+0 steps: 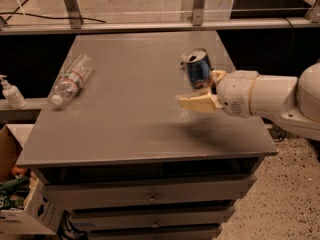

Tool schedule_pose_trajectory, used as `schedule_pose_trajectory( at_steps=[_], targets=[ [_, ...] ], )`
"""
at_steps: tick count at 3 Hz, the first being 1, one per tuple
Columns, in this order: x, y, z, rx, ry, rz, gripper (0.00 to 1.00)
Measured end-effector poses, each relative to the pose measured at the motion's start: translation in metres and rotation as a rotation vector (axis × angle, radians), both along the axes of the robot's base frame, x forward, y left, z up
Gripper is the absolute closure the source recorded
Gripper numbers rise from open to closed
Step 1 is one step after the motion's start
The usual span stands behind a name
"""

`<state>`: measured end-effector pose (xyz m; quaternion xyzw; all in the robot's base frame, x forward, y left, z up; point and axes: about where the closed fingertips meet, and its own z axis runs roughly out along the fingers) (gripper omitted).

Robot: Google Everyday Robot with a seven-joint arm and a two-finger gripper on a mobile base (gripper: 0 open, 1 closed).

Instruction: Move redbull can near rxbar blueberry

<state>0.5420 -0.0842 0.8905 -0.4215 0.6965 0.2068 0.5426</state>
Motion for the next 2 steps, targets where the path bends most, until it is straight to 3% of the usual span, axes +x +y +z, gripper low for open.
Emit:
schedule_pose_trajectory(
  at_steps=[1,2],
  targets=[
    [0.018,-0.047,-0.003,-0.050,-0.011,-0.094,1.00],
    [0.027,-0.076,-0.005,-0.095,-0.026,-0.160,1.00]
  ],
)
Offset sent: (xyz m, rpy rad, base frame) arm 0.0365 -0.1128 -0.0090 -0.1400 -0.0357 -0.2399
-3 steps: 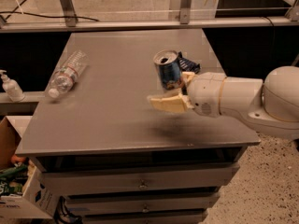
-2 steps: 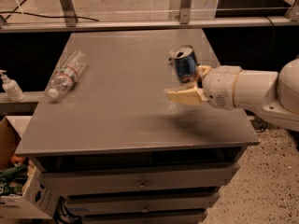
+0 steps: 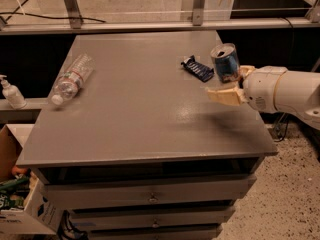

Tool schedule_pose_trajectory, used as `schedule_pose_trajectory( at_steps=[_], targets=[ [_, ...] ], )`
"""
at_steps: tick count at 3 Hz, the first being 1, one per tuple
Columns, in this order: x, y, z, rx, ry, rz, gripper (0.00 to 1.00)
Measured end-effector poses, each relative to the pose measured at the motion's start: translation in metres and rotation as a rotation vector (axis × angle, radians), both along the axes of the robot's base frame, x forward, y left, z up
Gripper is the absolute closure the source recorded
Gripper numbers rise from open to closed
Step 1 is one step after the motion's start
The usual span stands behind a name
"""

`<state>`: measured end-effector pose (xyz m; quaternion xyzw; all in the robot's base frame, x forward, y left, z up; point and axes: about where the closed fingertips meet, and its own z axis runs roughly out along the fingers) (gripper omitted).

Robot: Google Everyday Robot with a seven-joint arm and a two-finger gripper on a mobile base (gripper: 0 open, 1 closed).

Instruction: Move redbull can near rxbar blueberry

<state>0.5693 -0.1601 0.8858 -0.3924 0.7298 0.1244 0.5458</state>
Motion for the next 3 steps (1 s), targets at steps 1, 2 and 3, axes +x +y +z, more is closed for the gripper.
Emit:
schedule_pose_trajectory(
  at_steps=[1,2,3],
  targets=[
    [0.008,0.003,-0.004,0.006,0.006,0.001,1.00],
    [0.028,0.002,-0.006,0.046,0.004,-0.026,1.00],
    [0.049,-0.002,-0.007,0.105,-0.012,-0.063,1.00]
  ],
)
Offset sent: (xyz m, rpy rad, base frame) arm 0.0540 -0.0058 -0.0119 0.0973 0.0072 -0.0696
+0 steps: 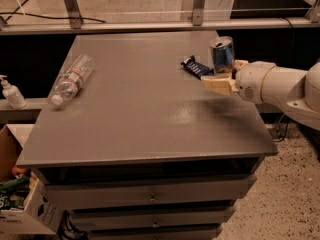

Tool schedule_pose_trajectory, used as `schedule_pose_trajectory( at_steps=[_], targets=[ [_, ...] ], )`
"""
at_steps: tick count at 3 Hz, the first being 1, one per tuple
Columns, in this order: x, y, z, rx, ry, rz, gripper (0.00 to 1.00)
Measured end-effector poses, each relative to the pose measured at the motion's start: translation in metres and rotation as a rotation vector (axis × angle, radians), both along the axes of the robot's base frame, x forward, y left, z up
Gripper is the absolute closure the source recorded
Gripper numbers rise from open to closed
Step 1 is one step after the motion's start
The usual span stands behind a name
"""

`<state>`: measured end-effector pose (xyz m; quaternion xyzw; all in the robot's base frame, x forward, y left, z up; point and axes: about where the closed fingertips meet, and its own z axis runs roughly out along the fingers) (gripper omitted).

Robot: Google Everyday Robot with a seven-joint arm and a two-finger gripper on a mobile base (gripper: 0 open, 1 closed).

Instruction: Move redbull can near rxbar blueberry

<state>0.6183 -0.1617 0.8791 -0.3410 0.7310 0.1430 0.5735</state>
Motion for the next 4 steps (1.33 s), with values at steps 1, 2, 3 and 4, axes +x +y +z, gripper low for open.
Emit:
schedule_pose_trajectory(
  at_steps=[1,2,3,4],
  targets=[
    [0.020,-0.007,-0.002,0.085,-0.021,-0.041,1.00],
    [0.036,-0.010,-0.011,0.150,-0.021,-0.068,1.00],
    [0.049,-0.014,-0.022,0.192,-0.011,-0.094,1.00],
    [0.058,-0.017,-0.032,0.218,-0.002,-0.113,1.00]
  ],
)
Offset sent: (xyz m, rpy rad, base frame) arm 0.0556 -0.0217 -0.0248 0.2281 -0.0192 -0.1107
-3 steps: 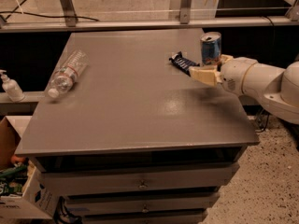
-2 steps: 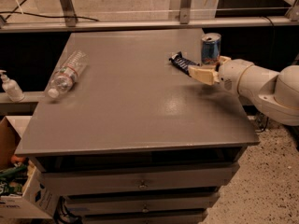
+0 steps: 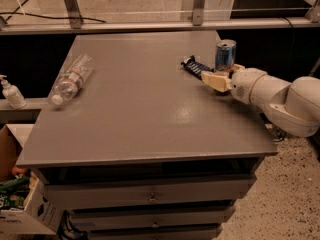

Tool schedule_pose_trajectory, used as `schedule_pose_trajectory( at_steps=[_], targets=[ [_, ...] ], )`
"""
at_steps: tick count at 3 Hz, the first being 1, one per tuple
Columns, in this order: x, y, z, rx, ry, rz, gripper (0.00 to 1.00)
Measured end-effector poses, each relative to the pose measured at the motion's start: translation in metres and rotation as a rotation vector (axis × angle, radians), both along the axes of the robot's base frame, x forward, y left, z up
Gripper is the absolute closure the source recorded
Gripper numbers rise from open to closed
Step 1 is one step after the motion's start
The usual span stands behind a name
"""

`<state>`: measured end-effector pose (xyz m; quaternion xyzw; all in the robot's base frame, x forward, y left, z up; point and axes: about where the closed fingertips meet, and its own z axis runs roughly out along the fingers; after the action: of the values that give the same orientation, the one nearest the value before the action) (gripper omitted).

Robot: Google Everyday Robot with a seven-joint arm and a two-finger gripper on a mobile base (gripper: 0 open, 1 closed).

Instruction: Move redbull can near rxbar blueberry

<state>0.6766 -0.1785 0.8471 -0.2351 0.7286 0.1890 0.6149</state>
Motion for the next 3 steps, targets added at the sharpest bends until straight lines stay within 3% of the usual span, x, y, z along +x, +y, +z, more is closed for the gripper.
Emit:
schedule_pose_trajectory(
  at_steps=[2,3],
  targets=[
    [0.0108,0.0052,-0.0067,0.022,0.006,-0.003,1.00],
    [0.0111,0.0040,-0.0123,0.015,0.022,-0.010,0.83]
  ],
)
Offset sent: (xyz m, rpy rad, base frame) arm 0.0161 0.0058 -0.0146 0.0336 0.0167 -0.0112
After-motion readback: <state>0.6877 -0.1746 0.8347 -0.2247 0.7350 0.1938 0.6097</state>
